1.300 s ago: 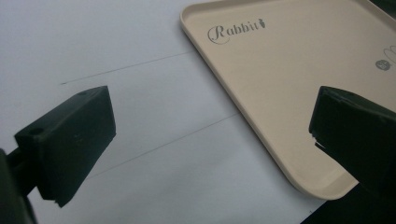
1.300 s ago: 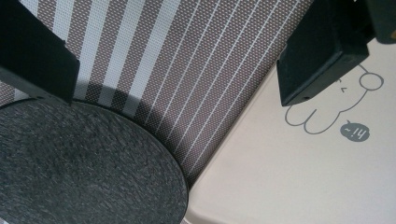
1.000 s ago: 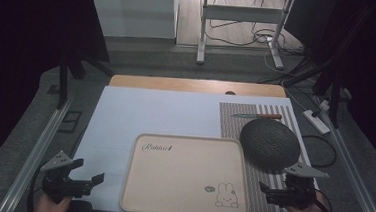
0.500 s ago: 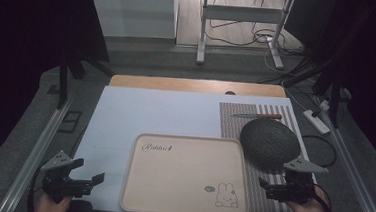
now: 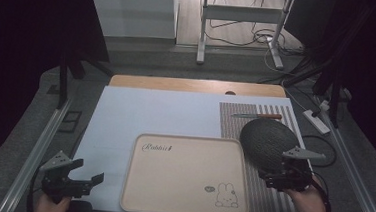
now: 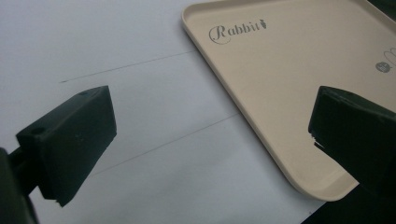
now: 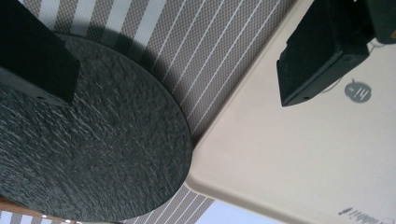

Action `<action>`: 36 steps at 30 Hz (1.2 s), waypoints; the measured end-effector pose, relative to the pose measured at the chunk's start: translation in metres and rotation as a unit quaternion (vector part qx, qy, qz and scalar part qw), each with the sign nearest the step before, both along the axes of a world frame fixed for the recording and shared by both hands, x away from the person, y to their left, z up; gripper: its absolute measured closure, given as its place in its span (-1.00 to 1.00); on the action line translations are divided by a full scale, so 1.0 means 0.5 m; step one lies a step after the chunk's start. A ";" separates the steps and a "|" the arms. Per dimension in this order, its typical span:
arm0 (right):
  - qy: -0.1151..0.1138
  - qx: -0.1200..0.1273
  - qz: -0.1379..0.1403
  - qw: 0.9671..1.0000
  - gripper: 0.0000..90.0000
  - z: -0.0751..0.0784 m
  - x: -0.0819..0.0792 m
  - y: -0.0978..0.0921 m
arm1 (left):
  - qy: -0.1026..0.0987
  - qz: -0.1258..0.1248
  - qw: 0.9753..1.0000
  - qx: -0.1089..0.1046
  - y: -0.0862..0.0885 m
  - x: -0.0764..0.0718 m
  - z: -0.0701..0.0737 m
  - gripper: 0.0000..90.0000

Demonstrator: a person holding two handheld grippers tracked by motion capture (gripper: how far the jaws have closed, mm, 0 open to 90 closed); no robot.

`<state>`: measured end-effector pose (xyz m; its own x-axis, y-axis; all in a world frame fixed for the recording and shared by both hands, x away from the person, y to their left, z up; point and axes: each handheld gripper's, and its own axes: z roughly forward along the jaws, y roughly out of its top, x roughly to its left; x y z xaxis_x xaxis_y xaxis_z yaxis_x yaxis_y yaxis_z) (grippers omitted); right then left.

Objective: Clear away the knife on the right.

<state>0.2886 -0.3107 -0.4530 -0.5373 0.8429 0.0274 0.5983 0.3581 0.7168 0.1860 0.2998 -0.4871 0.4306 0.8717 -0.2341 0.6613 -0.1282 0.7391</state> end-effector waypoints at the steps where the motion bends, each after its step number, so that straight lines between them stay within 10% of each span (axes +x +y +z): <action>1: 0.001 0.002 0.001 1.000 -1.00 -0.001 0.005 0.000 | 0.001 0.000 1.000 0.000 0.000 0.000 0.000 -0.98; 36: -0.007 -0.011 -0.041 0.999 -1.00 -0.018 0.157 -0.012 | 0.005 0.001 1.000 -0.002 0.002 0.002 -0.001 -0.98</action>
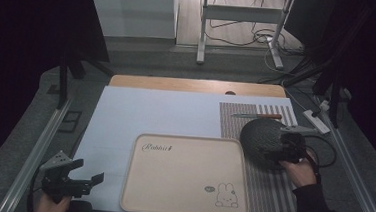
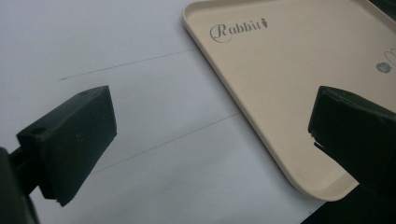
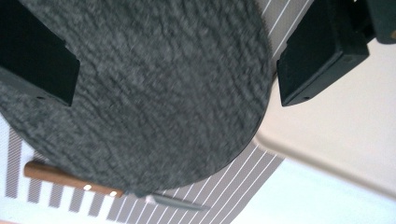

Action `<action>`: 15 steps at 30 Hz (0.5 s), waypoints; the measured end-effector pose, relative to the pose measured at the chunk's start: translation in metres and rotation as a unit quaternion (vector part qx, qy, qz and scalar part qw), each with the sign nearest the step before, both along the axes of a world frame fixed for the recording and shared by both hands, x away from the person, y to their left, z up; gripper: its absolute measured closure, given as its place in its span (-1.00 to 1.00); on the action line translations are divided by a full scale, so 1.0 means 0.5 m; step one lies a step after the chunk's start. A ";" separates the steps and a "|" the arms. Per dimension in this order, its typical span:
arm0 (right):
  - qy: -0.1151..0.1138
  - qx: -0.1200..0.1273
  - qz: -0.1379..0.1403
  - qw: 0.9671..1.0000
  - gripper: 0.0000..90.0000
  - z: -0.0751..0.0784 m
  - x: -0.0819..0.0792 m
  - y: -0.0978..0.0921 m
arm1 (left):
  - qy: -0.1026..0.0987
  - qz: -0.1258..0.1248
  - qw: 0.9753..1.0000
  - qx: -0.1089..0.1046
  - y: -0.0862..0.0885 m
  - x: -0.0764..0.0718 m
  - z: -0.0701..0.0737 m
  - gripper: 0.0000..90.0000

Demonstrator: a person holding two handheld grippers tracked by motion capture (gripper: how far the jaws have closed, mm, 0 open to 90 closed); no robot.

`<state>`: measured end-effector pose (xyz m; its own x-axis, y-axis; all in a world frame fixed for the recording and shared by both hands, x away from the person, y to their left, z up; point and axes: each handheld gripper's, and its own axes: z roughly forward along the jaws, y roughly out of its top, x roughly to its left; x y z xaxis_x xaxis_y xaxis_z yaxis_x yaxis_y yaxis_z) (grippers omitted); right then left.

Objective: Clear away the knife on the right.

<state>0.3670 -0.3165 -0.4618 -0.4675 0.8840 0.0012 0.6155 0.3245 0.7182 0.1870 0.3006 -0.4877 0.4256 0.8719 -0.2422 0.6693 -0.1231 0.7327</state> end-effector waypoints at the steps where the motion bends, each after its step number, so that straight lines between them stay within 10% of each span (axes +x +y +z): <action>1: -0.002 -0.001 -0.003 1.000 -1.00 -0.002 0.011 -0.002 | 0.000 0.000 1.000 0.000 0.000 0.000 0.000 -0.98; 15: 0.015 -0.011 -0.009 1.000 -1.00 -0.021 0.084 -0.008 | 0.000 0.000 1.000 -0.003 0.002 0.000 0.000 -0.98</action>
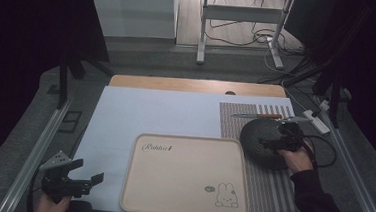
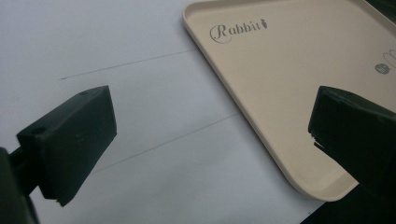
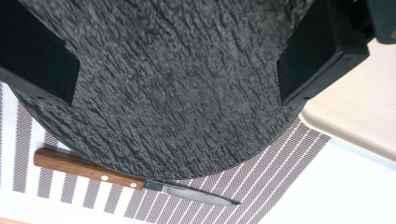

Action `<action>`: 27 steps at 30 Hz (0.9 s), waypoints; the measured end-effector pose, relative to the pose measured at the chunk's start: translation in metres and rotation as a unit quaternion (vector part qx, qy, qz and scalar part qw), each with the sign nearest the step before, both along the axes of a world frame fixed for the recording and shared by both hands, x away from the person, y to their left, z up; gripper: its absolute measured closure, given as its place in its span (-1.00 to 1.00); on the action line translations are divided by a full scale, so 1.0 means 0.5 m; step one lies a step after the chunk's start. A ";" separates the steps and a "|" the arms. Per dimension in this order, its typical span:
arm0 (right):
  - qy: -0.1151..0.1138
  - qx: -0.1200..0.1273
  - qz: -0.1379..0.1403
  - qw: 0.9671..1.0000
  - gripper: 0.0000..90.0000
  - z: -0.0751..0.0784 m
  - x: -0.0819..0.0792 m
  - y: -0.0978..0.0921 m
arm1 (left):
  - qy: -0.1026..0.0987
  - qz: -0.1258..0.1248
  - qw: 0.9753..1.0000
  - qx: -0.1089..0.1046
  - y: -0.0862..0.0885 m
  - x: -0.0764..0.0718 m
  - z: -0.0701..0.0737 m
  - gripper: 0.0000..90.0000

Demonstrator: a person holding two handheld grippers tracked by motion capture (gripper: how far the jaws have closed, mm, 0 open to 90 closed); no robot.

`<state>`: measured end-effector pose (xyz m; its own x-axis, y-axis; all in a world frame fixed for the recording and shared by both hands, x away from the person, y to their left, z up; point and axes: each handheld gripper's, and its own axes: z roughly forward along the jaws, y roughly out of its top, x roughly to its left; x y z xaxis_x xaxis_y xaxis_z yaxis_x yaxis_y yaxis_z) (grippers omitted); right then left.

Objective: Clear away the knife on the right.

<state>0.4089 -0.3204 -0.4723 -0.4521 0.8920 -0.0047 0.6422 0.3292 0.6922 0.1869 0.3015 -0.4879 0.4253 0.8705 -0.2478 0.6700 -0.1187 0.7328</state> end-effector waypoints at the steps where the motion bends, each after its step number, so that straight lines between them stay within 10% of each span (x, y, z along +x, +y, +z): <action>1: 0.005 -0.005 0.002 1.000 -1.00 0.000 0.006 0.000 | 0.000 0.000 1.000 0.000 0.000 0.000 0.000 -0.98; 27: 0.051 -0.029 -0.044 0.997 -1.00 -0.029 0.171 -0.030 | 0.004 0.001 1.000 -0.005 0.003 0.000 -0.001 -0.98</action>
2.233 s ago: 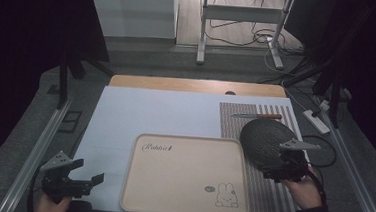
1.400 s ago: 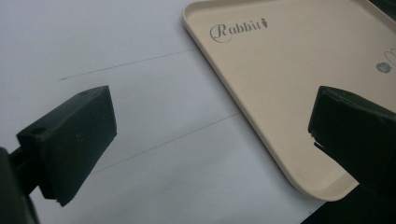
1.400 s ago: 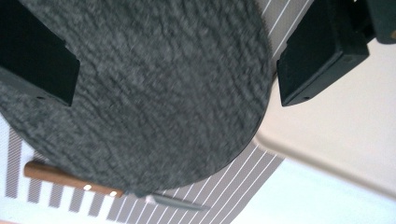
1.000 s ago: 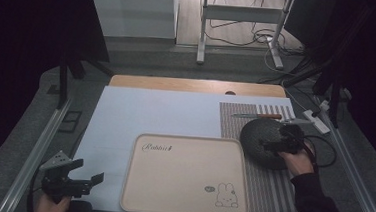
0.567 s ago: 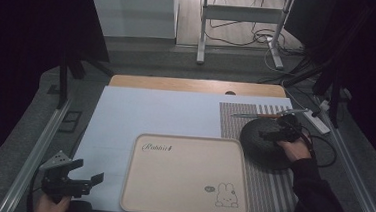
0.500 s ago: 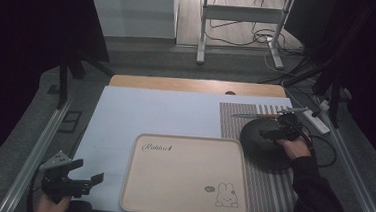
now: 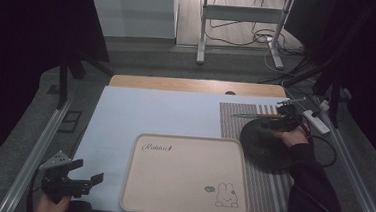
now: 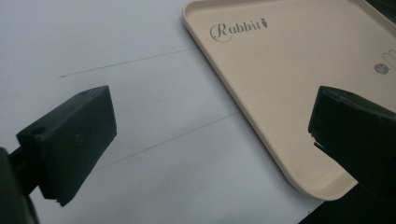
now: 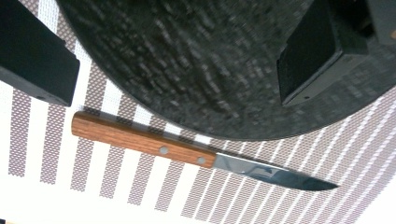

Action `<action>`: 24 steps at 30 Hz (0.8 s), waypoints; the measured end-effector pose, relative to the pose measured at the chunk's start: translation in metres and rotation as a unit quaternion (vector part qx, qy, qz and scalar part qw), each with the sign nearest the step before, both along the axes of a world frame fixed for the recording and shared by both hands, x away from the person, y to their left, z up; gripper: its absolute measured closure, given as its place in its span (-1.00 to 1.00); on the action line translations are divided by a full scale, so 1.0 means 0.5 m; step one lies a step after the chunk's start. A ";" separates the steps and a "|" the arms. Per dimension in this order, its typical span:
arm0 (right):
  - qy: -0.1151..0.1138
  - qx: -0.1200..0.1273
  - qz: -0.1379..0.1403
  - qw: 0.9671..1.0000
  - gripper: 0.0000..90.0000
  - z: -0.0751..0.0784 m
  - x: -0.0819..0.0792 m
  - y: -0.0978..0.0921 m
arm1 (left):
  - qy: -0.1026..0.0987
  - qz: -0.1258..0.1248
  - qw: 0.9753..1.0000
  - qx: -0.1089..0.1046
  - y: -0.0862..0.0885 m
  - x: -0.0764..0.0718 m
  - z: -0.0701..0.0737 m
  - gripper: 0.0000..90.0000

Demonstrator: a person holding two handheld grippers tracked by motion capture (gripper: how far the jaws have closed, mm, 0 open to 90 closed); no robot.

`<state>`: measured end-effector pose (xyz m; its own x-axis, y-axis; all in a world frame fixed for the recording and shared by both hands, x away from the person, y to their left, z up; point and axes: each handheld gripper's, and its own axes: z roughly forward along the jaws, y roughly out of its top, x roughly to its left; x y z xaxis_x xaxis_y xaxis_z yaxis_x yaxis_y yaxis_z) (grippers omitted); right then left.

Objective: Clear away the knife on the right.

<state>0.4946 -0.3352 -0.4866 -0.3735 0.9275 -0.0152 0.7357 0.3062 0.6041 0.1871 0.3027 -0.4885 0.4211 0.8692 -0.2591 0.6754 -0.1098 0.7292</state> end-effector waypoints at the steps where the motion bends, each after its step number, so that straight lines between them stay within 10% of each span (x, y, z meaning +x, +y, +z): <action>1: 0.001 -0.001 -0.006 1.000 -1.00 -0.004 0.009 -0.004 | 0.000 0.000 1.000 -0.001 0.000 0.000 0.000 -0.98; 7: -0.009 -0.007 -0.013 1.000 -0.73 -0.001 0.025 -0.012 | 0.001 0.000 1.000 0.001 -0.001 0.000 0.000 -0.98; 17: 0.003 0.002 0.030 1.000 0.96 0.007 0.071 -0.017 | 0.002 -0.002 1.000 0.005 -0.003 0.001 0.000 -0.97; 24: -0.006 -0.027 0.028 0.999 0.99 0.001 0.104 -0.005 | 0.002 -0.003 1.000 0.005 -0.003 0.001 -0.001 -0.97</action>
